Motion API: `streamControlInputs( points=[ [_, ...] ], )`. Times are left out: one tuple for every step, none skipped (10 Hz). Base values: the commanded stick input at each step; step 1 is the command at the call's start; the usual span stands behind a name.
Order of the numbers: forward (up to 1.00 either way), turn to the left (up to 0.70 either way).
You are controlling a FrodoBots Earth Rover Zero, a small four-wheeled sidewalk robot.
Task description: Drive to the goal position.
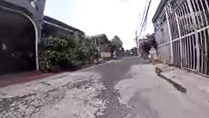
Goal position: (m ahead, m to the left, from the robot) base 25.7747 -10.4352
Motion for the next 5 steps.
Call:
streamControlInputs(
  points=[
    [0.50, -0.12],
    [0.50, -0.27],
    [0.50, -0.17],
    [0.50, 0.00],
    [0.50, 0.00]
  ],
)
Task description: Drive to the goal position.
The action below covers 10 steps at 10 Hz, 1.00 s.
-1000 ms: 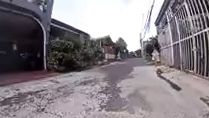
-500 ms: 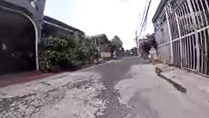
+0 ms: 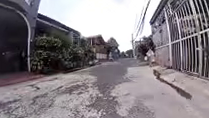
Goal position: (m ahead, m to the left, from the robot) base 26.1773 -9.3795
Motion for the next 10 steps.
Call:
streamControlInputs(
  points=[
    [0.50, 0.00],
    [0.50, 0.00],
    [0.50, 0.00],
    [0.50, 0.00],
    [0.50, 0.00],
    [0.53, 0.00],
    [0.70, 0.00],
    [0.70, 0.00],
    [0.70, 0.00],
    [0.70, 0.00]
  ],
)
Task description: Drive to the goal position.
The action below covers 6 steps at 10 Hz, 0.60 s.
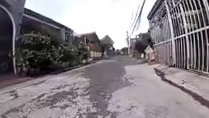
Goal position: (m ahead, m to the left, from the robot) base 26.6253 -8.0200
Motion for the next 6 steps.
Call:
streamControlInputs(
  points=[
    [0.70, 0.00],
    [0.70, 0.00],
    [0.70, 0.00],
    [0.70, 0.00],
    [0.70, 0.00],
    [0.70, 0.00]
  ],
)
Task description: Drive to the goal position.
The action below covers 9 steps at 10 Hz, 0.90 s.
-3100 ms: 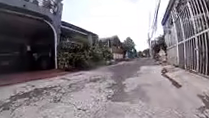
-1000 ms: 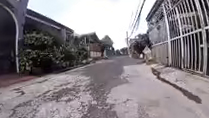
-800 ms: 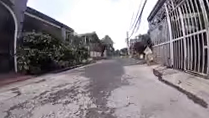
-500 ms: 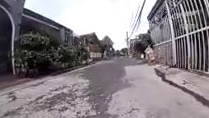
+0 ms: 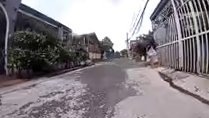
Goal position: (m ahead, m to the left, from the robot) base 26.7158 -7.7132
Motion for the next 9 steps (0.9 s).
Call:
streamControlInputs(
  points=[
    [0.70, 0.00],
    [0.70, 0.00],
    [0.80, 0.00],
    [0.85, 0.00],
    [0.85, 0.00],
    [0.85, 0.00],
    [0.85, 0.00],
    [0.85, 0.00],
    [0.85, 0.00]
  ],
)
